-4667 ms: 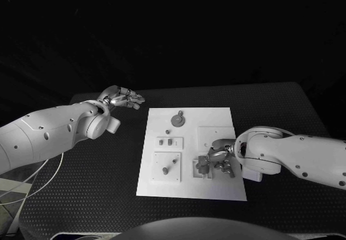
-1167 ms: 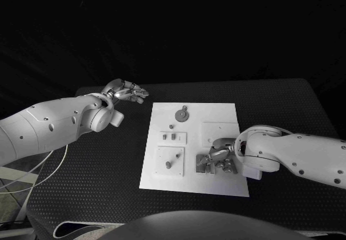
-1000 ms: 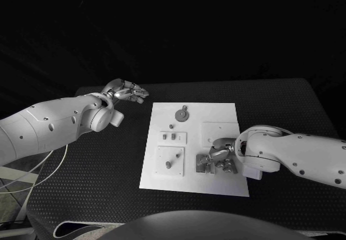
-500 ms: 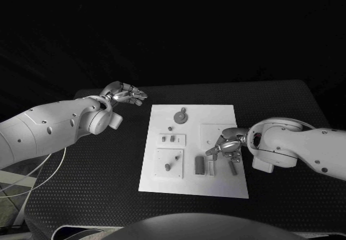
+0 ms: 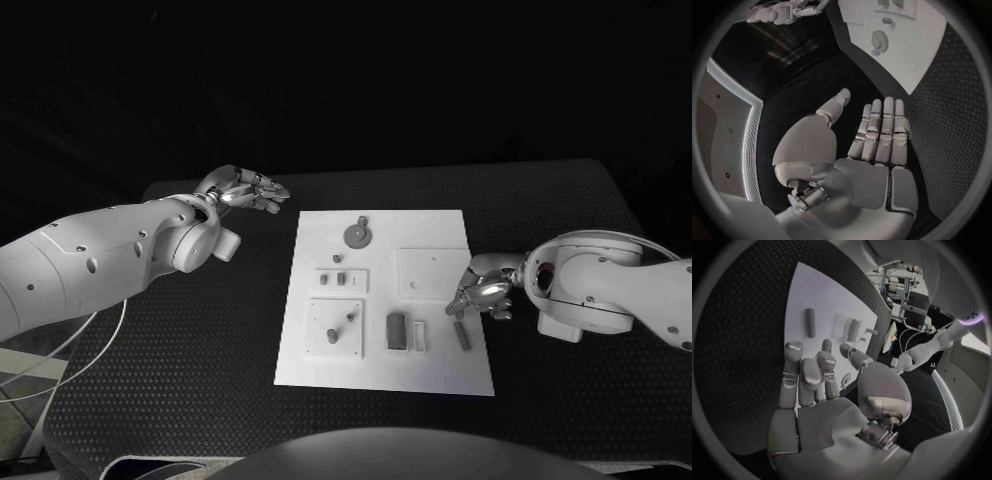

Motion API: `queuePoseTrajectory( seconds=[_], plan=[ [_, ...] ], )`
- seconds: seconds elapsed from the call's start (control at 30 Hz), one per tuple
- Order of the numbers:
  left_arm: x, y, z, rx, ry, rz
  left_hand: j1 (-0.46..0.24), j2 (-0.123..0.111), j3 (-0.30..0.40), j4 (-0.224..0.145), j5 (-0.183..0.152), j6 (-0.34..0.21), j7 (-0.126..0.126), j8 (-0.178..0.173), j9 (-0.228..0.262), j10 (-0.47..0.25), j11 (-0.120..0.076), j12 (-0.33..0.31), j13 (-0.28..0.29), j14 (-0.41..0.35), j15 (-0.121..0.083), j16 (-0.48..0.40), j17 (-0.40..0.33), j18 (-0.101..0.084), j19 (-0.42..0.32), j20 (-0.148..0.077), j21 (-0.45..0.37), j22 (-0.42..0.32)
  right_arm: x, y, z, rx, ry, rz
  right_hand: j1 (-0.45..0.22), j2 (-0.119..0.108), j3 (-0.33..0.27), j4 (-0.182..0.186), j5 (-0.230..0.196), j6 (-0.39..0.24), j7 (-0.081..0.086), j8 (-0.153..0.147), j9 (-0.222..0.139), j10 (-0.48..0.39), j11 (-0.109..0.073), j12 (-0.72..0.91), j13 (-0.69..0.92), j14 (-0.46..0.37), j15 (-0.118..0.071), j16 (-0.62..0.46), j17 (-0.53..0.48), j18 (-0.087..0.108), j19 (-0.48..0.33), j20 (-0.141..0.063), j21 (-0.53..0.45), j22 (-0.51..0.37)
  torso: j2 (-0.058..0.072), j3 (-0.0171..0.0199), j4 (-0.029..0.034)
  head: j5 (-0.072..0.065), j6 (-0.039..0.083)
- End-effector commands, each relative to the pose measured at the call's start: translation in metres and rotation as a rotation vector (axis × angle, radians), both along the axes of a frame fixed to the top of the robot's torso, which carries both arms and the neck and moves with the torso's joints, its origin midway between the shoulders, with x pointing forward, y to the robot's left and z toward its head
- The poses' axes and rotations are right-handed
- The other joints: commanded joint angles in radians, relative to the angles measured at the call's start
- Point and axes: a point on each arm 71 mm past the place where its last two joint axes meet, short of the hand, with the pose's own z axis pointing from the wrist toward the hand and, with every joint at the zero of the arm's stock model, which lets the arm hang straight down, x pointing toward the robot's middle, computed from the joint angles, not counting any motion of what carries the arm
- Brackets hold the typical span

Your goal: Assemble the parts on the task board

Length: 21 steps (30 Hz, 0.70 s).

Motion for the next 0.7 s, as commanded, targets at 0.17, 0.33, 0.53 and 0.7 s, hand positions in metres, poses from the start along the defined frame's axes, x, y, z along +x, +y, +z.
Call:
queuePoseTrajectory(
  seconds=[0.17, 0.33, 0.53, 0.7],
  plan=[
    [0.0, -0.003, 0.0, -0.01, 0.003, -0.016, -0.007, 0.0, -0.001, 0.007, -0.005, -0.006, -0.003, 0.004, -0.001, -0.003, -0.001, 0.005, -0.001, 0.007, -0.001, -0.006, 0.002, 0.011, 0.004, 0.004, 0.007, -0.001, -0.004, -0.019, 0.0, -0.147, -0.036, 0.067, -0.014, 0.004, -0.001, -0.009, 0.007, 0.011, 0.004, 0.004, 0.002, 0.007, 0.002, 0.004, -0.004, -0.004, -0.006, 0.003, -0.01, 0.025, -0.005, 0.002, 0.002, 0.02, -0.001, 0.0002, -0.0011, -0.005, -0.004],
    [0.0, -0.003, 0.0, -0.01, 0.001, -0.015, -0.007, 0.0, -0.001, 0.008, -0.005, -0.005, -0.003, 0.004, -0.001, -0.003, -0.001, 0.005, -0.002, 0.007, -0.001, -0.006, 0.002, 0.011, 0.004, 0.004, 0.007, -0.001, -0.003, -0.019, -0.002, -0.197, -0.065, 0.099, -0.03, -0.012, 0.004, 0.001, 0.007, 0.011, 0.004, 0.002, 0.002, 0.008, 0.002, 0.001, -0.007, -0.004, -0.005, 0.002, -0.014, 0.025, -0.005, 0.004, 0.001, 0.019, -0.001, 0.0015, -0.0015, -0.01, -0.005],
    [0.0, -0.004, 0.0, -0.011, 0.001, -0.018, -0.008, 0.0, -0.001, 0.008, -0.005, -0.005, -0.003, 0.005, -0.001, -0.003, -0.001, 0.005, -0.002, 0.007, -0.001, -0.006, 0.003, 0.011, 0.004, 0.004, 0.007, -0.002, -0.005, -0.011, -0.018, -0.223, -0.063, 0.126, -0.064, -0.037, 0.025, 0.056, 0.007, 0.013, 0.004, -0.003, 0.003, 0.009, 0.002, -0.002, -0.011, -0.006, -0.005, 0.0, -0.023, 0.025, -0.004, 0.005, -0.003, 0.018, 0.0, 0.0012, 0.0003, -0.011, -0.006],
    [-0.001, -0.003, 0.0, -0.011, 0.001, -0.018, -0.008, 0.0, -0.001, 0.008, -0.005, -0.005, -0.003, 0.005, -0.001, -0.003, -0.001, 0.005, -0.002, 0.007, -0.001, -0.006, 0.003, 0.011, 0.004, 0.004, 0.007, -0.002, -0.008, -0.007, -0.028, -0.244, -0.067, 0.146, -0.07, -0.063, 0.038, 0.086, 0.007, 0.014, 0.004, -0.005, 0.004, 0.01, 0.002, -0.002, -0.012, -0.006, -0.006, 0.0, -0.027, 0.025, -0.003, 0.003, -0.003, 0.018, 0.0, 0.0009, 0.0013, -0.01, -0.009]
  ],
)
